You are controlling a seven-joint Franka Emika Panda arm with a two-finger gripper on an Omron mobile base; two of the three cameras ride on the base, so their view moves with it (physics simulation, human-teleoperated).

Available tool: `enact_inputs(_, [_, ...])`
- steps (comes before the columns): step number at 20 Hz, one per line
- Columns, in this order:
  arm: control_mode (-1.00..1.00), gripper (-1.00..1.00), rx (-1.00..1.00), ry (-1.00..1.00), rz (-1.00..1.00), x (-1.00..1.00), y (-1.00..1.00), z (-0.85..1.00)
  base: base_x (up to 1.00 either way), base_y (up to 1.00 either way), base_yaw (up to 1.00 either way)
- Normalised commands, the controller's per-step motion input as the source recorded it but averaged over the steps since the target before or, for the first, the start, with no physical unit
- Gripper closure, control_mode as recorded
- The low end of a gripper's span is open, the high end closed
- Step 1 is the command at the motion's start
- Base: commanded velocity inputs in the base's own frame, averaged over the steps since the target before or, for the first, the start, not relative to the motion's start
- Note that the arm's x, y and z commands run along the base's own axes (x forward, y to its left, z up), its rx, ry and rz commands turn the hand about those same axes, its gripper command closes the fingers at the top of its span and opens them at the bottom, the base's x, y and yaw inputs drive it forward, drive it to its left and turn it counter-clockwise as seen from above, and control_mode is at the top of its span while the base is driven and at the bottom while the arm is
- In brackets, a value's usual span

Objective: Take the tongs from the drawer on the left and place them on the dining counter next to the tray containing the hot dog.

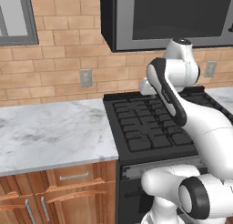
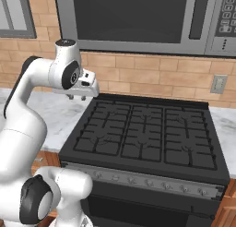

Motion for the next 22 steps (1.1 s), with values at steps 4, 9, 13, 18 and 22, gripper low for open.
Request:
enact_inputs(4, [-1.00,-1.00,-0.01,0.00,0.00,-0.06,0.01,-0.06,0.00,0.00,0.00])
enact_inputs(9, [-1.00,-1.00,-0.15,0.00,0.03,-0.50,0.31,-0.37,0.00,0.00,0.00])
enact_inputs(13, [-1.00,-1.00,-0.33,-0.04,0.14,-0.65,0.79,-0.48,0.00,0.00,0.00])
enact_inputs(18, [-1.00,-1.00,-0.28,-0.01,0.11,-0.57,0.99,-0.64,0.00,0.00,0.00])
enact_inputs(22, [-1.00,-1.00,-0.09,0.00,0.10,-0.62,0.92,-0.65,0.00,0.00,0.00])
